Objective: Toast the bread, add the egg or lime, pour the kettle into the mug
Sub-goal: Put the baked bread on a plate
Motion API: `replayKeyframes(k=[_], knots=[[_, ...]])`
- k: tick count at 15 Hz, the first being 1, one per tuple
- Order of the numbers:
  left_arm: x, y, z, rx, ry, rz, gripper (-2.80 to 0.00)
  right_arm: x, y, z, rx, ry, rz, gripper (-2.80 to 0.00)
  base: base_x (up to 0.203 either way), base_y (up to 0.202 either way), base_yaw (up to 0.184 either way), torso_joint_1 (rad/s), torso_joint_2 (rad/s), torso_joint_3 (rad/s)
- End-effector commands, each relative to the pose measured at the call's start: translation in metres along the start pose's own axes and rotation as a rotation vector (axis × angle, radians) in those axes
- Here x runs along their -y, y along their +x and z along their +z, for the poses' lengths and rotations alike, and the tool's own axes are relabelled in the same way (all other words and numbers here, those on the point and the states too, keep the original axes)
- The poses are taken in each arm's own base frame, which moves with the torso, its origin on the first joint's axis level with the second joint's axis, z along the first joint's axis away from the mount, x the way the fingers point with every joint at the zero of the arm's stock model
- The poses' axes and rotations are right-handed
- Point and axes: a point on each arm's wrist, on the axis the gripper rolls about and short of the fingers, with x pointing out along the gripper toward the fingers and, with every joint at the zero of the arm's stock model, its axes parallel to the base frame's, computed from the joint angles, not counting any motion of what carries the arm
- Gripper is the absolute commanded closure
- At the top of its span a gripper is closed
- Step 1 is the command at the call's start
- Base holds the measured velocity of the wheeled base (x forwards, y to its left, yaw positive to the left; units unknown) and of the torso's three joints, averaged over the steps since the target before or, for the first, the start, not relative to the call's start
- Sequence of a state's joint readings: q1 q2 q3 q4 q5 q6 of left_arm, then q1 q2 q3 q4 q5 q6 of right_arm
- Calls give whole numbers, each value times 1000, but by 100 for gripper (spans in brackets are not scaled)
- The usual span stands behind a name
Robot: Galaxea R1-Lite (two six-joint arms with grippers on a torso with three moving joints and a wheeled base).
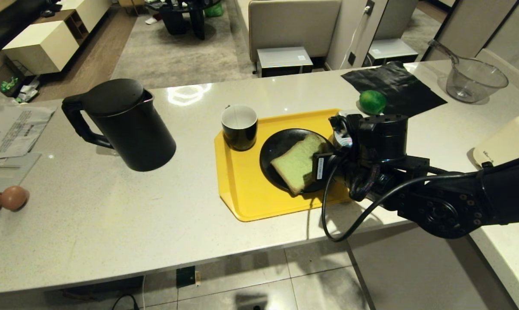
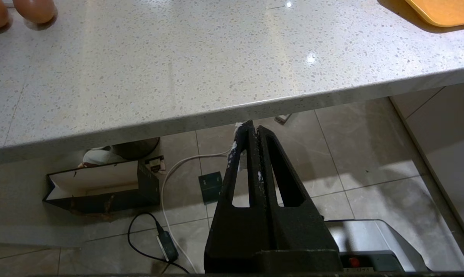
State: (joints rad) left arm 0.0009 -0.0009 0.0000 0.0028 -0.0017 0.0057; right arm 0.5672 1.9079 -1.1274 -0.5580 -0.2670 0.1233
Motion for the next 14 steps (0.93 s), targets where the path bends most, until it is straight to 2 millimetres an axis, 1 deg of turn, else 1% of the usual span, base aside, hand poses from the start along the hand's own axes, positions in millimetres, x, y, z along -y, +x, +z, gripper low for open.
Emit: replayKeyframes(k=[1, 5, 6, 14], knots=[[0, 0, 0, 0, 0, 2, 0, 1, 3, -4, 7, -15, -6, 0, 0, 0, 0, 0, 0, 0], [0, 0, 0, 0, 0, 1, 0, 2, 2, -9, -8, -46, -8, 0, 0, 0, 0, 0, 0, 0], [0, 0, 0, 0, 0, 1, 0, 2, 2, -10, -10, -53, -8, -280, 0, 0, 0, 0, 0, 0], [0, 0, 0, 0, 0, 2, 0, 3, -1, -7, 1, -57, -23, -280, 0, 0, 0, 0, 0, 0]])
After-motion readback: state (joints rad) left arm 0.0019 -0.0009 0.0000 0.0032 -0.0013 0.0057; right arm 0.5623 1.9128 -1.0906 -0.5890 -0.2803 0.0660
